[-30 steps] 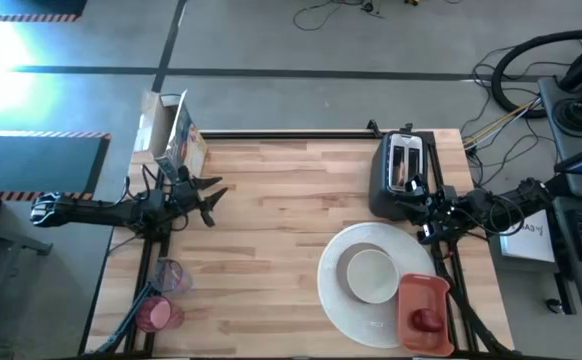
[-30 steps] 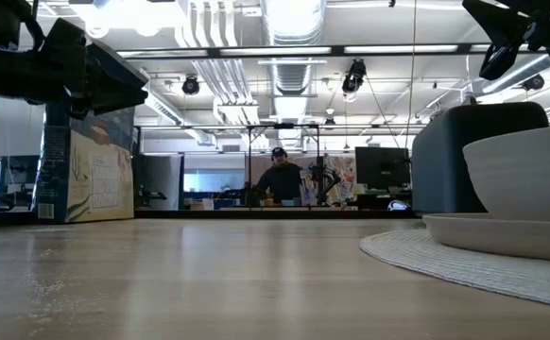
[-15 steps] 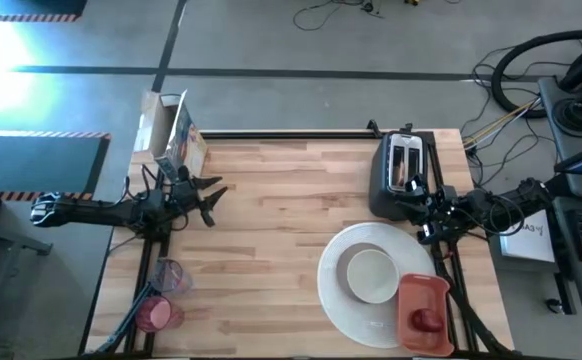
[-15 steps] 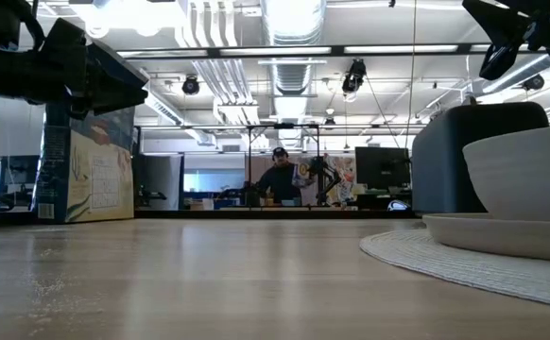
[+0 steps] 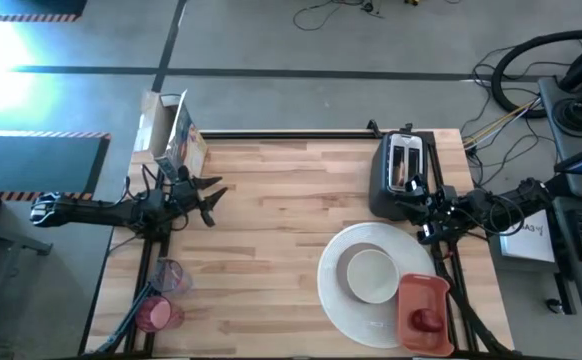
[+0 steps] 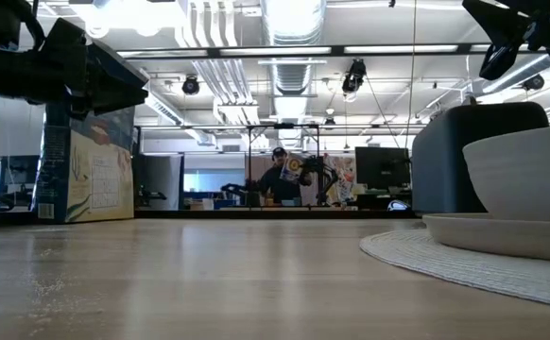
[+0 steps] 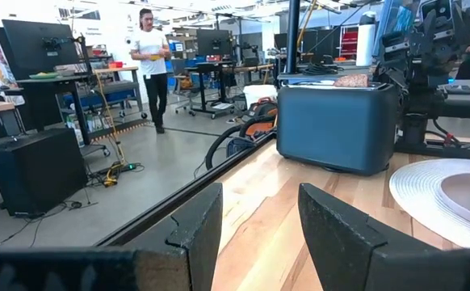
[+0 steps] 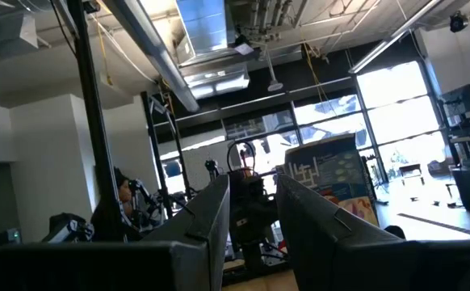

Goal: Arrange a breakfast setting
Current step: Move the blue glass with an orange spoon to the top of the table

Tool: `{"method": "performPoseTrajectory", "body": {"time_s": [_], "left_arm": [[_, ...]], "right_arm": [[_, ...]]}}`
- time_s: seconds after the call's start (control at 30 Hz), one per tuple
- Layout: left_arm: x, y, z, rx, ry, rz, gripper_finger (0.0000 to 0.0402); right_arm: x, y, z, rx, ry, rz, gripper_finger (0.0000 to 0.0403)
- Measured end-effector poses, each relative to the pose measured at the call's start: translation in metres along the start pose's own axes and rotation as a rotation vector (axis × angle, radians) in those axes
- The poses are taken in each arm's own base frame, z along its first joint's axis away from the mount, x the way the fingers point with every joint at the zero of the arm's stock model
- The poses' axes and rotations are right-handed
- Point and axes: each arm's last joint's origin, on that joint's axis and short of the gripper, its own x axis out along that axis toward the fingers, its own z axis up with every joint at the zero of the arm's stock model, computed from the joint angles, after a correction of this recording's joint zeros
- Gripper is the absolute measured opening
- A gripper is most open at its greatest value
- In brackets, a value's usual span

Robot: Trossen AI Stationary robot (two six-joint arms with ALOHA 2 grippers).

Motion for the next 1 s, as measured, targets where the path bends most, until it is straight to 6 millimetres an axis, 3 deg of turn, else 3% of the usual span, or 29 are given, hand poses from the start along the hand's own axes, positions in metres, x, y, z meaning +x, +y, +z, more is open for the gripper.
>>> {"method": "performPoseTrajectory", "body": {"time_s": [0.33,0.57,0.77,1.0], "left_arm": [[0.000,-0.001,0.001,-0.042,-0.012,-0.033,0.0148],[0.000,-0.003,0.012,-0.015,-0.121,-0.136,0.0148],[-0.001,-0.002,0.021,-0.157,-0.162,-0.126,0.0148],[0.007,-0.004,0.054,-0.130,-0.051,-0.120,0.0148]], "right_arm": [[0.000,0.000,0.000,0.000,0.000,0.000,0.0095],[0.000,0.000,0.000,0.000,0.000,0.000,0.0095],[0.000,0.000,0.000,0.000,0.000,0.000,0.0095],[0.000,0.000,0.000,0.000,0.000,0.000,0.0095]]}}
